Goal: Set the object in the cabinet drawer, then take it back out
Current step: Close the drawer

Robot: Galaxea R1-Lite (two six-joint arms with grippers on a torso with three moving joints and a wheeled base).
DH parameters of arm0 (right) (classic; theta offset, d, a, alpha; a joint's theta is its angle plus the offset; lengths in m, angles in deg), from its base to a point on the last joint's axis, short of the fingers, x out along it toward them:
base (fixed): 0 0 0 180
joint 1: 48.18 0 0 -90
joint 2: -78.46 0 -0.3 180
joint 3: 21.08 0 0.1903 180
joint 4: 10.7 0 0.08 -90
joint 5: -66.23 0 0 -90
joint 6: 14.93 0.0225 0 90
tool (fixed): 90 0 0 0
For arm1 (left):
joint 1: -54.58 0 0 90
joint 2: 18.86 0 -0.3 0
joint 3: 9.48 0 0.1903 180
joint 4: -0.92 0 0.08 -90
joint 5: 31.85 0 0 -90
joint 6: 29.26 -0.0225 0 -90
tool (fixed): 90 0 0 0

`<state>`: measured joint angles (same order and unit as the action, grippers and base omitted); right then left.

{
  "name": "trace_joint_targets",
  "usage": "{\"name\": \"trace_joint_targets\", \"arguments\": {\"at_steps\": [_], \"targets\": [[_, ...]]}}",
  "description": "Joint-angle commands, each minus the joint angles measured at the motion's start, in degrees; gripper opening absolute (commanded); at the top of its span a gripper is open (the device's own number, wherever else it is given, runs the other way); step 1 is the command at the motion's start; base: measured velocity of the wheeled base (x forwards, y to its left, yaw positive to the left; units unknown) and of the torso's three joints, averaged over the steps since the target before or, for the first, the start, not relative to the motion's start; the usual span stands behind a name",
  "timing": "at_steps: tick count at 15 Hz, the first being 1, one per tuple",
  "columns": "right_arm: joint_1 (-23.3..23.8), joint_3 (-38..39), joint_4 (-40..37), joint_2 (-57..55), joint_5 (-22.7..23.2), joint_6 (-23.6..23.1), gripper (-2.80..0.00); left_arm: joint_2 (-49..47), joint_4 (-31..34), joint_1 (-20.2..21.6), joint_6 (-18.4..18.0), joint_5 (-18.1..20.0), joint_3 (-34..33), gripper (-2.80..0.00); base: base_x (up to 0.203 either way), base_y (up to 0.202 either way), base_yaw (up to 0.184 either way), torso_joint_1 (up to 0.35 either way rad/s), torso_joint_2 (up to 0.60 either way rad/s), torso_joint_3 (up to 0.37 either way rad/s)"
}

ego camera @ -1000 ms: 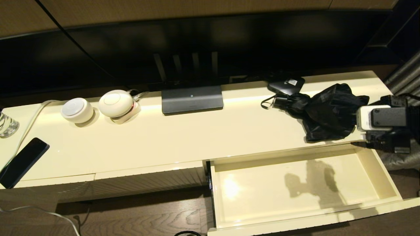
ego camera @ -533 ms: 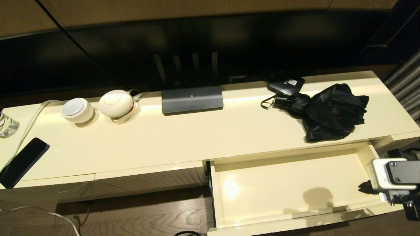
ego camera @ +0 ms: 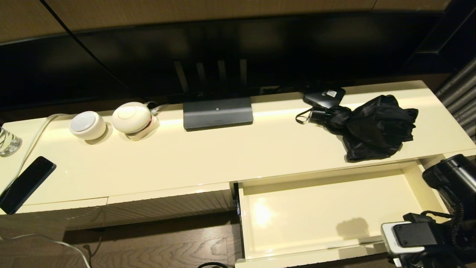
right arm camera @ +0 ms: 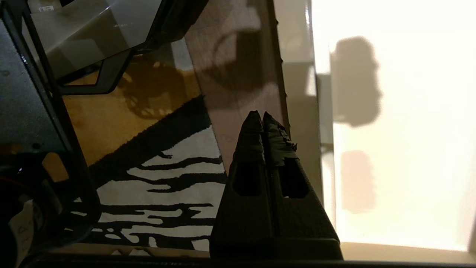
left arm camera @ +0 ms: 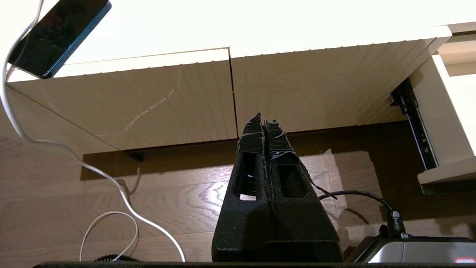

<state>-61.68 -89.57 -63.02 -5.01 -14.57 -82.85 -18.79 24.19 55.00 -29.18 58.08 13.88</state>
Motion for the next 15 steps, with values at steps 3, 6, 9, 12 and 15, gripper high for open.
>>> {"name": "trace_joint_targets", "arguments": {"at_steps": [3,6,9,12,15], "targets": [[0.0,2.7,2.4,-7.2,0.1,-1.0,-2.8,-0.1,0.0,0.0,0.0,0.0,-0.2,-2.8,0.0,0.0,0.0,0.0,0.0,0.0],[0.0,3.1,2.1,-7.8,0.3,-2.2,-2.8,-0.1,0.0,0.0,0.0,0.0,-0.2,-2.8,0.0,0.0,0.0,0.0,0.0,0.0],[0.0,4.5,2.6,-8.3,0.1,-3.1,-2.8,-0.1,0.0,0.0,0.0,0.0,-0.2,-2.8,0.0,0.0,0.0,0.0,0.0,0.0],[0.3,5.1,7.0,-9.6,-0.9,-3.3,-2.8,-0.1,0.0,0.0,0.0,0.0,-0.2,-2.8,0.0,0.0,0.0,0.0,0.0,0.0],[0.5,5.7,15.0,-11.5,-3.5,-4.0,-2.8,-0.1,0.0,0.0,0.0,0.0,-0.2,-2.8,0.0,0.0,0.0,0.0,0.0,0.0]]}}
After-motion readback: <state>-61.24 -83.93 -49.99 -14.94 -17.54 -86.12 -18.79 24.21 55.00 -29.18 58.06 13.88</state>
